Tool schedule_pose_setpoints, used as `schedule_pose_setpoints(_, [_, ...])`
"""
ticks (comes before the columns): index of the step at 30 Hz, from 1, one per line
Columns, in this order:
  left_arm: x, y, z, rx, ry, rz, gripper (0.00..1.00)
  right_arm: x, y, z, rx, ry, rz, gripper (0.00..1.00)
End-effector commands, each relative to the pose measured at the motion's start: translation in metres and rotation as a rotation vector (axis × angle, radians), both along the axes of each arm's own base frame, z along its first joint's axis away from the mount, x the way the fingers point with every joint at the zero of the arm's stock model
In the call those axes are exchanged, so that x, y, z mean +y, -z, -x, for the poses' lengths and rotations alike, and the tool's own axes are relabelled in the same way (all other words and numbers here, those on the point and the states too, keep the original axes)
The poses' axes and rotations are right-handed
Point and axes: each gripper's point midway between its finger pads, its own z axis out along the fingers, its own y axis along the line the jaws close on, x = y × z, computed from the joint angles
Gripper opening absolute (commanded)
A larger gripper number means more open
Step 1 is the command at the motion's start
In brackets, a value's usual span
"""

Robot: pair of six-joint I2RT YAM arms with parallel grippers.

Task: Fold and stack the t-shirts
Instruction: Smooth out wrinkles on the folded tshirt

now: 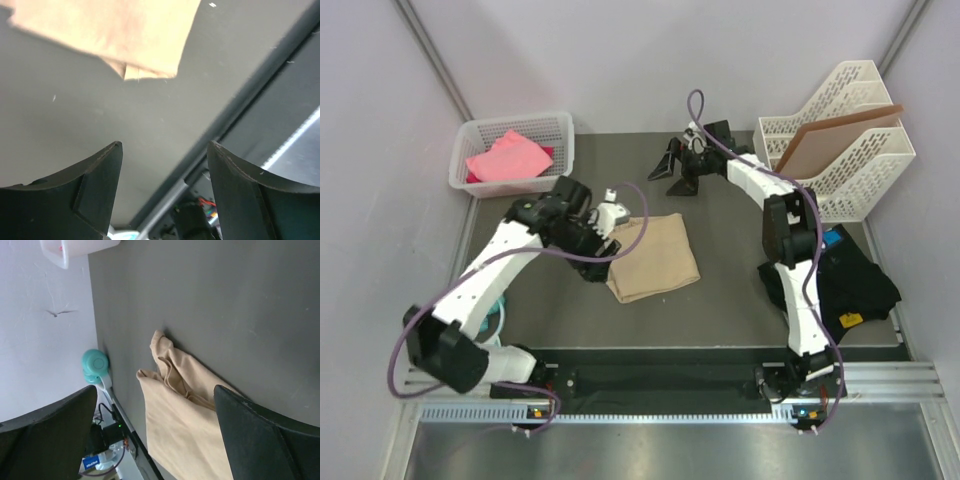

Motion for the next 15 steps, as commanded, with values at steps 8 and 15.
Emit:
schedule_pose_setpoints(8, [-0.074,0.076,-0.036,0.028,0.139,-0.078,0.72,-0.005,0.053,0.01,0.096,-0.02,0.074,1.0])
schedule_pose_setpoints(15, [-0.091,0.117,-0.02,0.121,0.214,-0.104,0.72,-0.01,0.074,0.017,0.11,-0.038,0.109,1.0])
